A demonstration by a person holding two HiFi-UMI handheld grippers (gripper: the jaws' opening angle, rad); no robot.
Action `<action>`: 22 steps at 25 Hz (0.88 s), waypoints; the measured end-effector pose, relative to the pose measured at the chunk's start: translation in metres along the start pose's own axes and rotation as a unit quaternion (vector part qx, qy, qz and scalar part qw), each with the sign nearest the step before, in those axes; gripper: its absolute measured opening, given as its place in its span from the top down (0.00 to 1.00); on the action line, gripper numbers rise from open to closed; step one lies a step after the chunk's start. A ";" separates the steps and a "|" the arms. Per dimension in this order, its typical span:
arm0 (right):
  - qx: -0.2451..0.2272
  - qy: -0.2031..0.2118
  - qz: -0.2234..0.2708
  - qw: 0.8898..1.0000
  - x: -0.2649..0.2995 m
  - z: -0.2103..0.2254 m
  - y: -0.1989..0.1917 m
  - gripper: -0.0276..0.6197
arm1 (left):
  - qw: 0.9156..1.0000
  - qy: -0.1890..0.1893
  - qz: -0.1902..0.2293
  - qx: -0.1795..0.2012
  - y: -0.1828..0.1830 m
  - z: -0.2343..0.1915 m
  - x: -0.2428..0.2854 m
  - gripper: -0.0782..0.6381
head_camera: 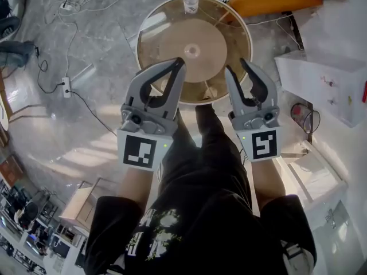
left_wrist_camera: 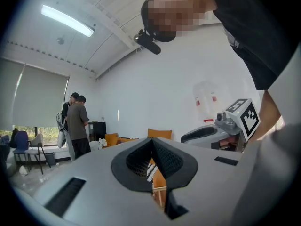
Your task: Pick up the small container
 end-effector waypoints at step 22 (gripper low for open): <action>0.019 -0.027 -0.040 0.999 0.064 -0.038 -0.132 0.78 | 0.998 -0.068 -0.015 -0.006 -0.129 -0.043 0.034 0.87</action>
Point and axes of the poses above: the fingertips, and each gripper's own axes: x forward along the fingers, z to its right, y out of its top, the point moved 4 cm from there along -x, backward along the fingers, and after that the axes turned 4 degrees about -x, right-handed, at the moved point
